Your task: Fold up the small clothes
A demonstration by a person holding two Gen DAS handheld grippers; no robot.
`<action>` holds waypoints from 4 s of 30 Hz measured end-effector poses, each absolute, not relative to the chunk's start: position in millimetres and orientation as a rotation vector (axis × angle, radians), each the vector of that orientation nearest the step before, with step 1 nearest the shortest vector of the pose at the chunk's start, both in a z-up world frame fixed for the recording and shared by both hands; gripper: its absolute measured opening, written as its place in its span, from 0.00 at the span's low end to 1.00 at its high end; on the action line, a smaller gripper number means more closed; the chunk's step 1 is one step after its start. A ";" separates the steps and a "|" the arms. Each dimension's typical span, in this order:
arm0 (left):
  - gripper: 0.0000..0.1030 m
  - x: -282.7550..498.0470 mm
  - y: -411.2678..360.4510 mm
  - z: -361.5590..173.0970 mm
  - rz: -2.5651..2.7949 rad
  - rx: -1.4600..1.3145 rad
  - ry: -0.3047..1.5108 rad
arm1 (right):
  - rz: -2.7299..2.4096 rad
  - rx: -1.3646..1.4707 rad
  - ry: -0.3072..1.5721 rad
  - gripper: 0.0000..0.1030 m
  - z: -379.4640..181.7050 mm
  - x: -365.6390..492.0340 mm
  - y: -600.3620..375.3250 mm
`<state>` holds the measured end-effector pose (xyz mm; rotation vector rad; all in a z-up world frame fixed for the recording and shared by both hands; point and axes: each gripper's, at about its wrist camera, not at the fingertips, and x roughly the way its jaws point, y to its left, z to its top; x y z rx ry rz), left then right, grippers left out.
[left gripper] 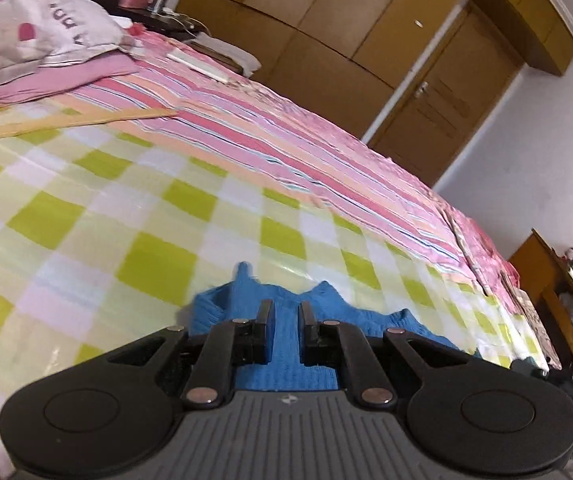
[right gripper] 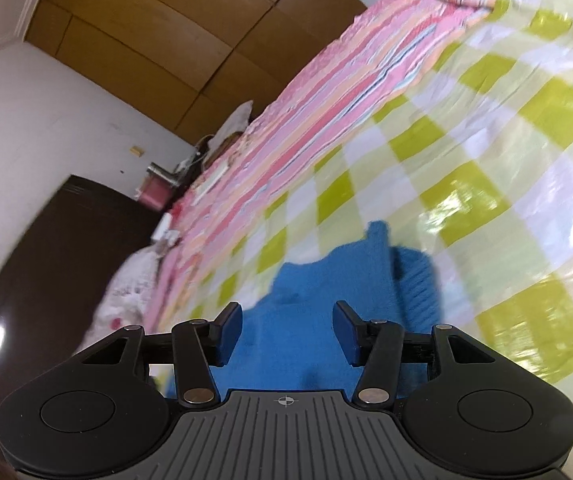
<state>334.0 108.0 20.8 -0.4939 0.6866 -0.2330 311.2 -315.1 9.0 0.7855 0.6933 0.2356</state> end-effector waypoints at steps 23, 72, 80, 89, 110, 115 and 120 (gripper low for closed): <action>0.17 257.2 112.6 3.0 -0.137 -0.350 0.710 | 0.025 0.390 0.747 0.42 2.3 277.2 -298.0; 0.23 185.6 50.7 37.4 -0.184 -0.060 0.667 | 0.078 0.547 0.805 0.45 -4.0 243.0 -321.3; 0.24 160.3 -26.5 30.7 -0.405 0.102 0.640 | 0.113 0.663 0.798 0.46 -8.6 235.3 -340.3; 0.28 154.0 -124.7 5.3 -0.544 0.314 0.589 | 0.136 0.679 0.813 0.46 -9.2 234.2 -355.7; 0.39 157.4 -194.3 -21.0 -0.540 0.564 0.450 | 0.174 0.688 0.852 0.49 -9.0 267.6 -353.0; 0.17 162.5 -178.7 -13.0 -0.555 0.442 0.482 | 0.183 0.683 0.857 0.51 -11.0 285.8 -350.5; 0.15 165.5 -157.7 6.6 -0.570 0.265 0.511 | 0.215 0.734 0.864 0.55 -18.4 298.7 -351.7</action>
